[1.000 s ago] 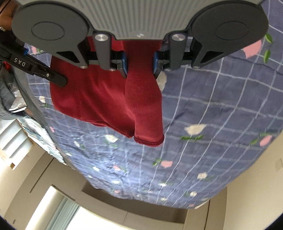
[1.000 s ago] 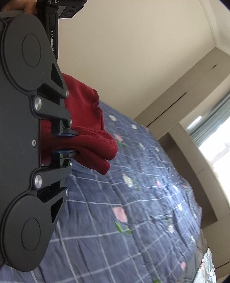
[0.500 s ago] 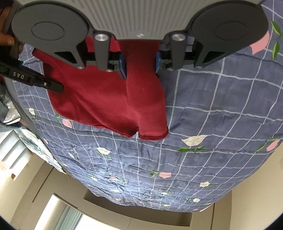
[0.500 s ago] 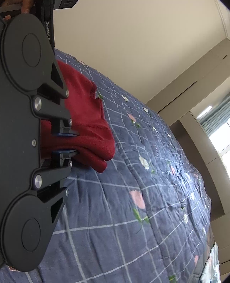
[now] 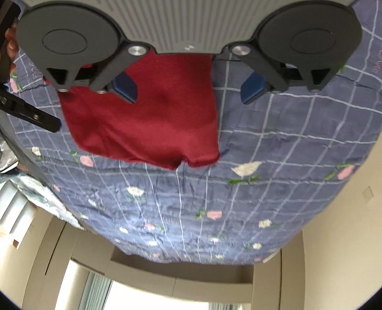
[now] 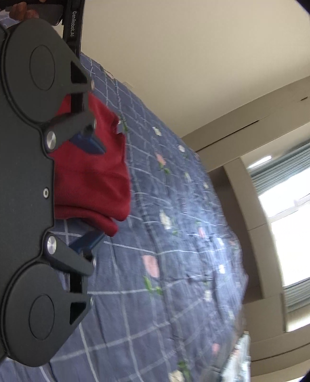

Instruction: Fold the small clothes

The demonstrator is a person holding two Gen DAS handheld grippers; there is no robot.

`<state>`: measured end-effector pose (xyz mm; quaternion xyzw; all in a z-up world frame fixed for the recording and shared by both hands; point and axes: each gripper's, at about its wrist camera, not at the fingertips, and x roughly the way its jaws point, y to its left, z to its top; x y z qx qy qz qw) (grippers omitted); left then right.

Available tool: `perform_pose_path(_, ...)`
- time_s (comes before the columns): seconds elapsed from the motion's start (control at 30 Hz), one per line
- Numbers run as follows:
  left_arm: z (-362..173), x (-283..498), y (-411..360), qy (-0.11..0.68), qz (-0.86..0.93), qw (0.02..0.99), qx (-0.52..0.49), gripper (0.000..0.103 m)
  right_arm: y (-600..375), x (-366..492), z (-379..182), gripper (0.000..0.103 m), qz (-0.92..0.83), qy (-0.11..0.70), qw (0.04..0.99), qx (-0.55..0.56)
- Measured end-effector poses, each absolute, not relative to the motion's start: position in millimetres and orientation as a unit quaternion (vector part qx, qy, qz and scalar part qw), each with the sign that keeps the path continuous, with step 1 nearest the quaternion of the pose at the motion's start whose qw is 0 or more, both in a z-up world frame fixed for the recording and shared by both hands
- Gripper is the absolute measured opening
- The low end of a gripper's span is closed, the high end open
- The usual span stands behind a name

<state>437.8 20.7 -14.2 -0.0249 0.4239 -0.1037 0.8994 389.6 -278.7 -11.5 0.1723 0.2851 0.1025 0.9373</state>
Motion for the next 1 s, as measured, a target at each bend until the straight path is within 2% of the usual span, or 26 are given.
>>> perform_pose_path(0.1, 1, 417, 23, 0.392, -0.086, 0.915, -0.03, 0.103, -276, 364, 7, 0.1, 0.099, 0.255, 0.948, 0.161)
perform_pose_path(0.13, 7, 407, 23, 0.38, -0.081, 0.921, -0.03, 0.103, -275, 353, 14, 0.102, 0.096, 0.244, 0.952, 0.157)
perform_pose_path(0.53, 41, 270, 25, 0.297, -0.045, 0.954, 0.015, 0.103, -256, 211, 61, 0.102, 0.083, 0.179, 0.973, 0.121)
perform_pose_path(0.77, 35, 188, 30, 0.269, -0.033, 0.963, 0.011, 0.103, -245, 133, 61, 0.102, 0.075, 0.163, 0.978, 0.107)
perform_pose_path(1.0, 23, 141, 34, 0.256, -0.029, 0.966, 0.018, 0.103, -235, 80, 48, 0.102, 0.072, 0.163, 0.982, 0.067)
